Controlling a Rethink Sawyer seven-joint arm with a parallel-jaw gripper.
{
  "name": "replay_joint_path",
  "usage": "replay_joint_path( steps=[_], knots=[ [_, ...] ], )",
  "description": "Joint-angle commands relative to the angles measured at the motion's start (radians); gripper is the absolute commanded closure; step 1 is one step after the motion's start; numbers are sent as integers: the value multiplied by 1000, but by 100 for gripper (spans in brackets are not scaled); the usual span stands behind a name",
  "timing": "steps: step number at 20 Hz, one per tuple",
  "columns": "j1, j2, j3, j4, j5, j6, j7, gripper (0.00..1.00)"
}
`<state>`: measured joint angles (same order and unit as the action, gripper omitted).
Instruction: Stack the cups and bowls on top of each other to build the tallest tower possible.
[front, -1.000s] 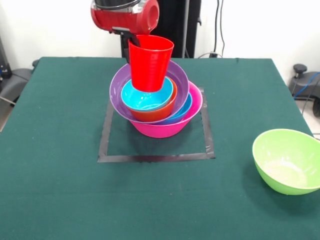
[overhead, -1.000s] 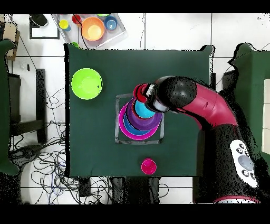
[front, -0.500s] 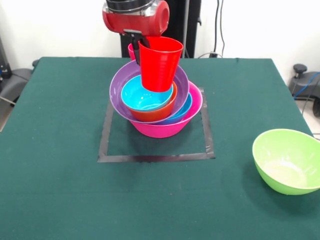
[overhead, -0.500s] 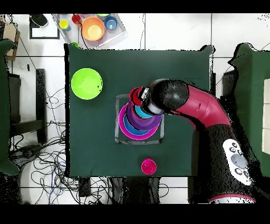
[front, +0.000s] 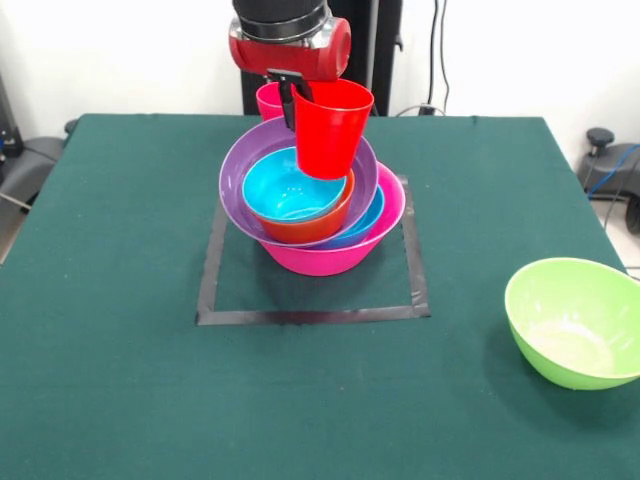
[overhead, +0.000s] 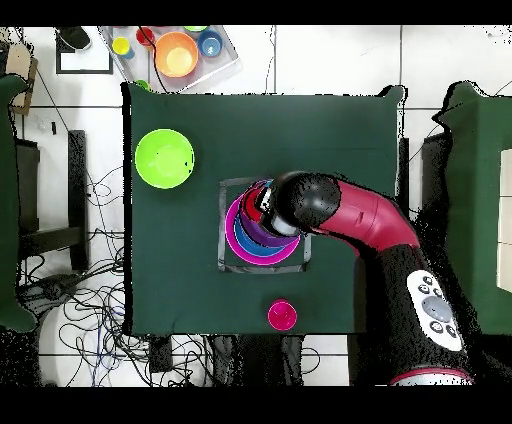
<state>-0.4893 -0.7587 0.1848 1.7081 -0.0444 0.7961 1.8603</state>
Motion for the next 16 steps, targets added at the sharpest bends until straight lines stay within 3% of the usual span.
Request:
replay_joint_path(
  steps=[1,16],
  knots=[
    [-10,56,57,88,-105,-89,-69,100],
    [-26,103,69,77,-133,-131,-58,100]
  ],
)
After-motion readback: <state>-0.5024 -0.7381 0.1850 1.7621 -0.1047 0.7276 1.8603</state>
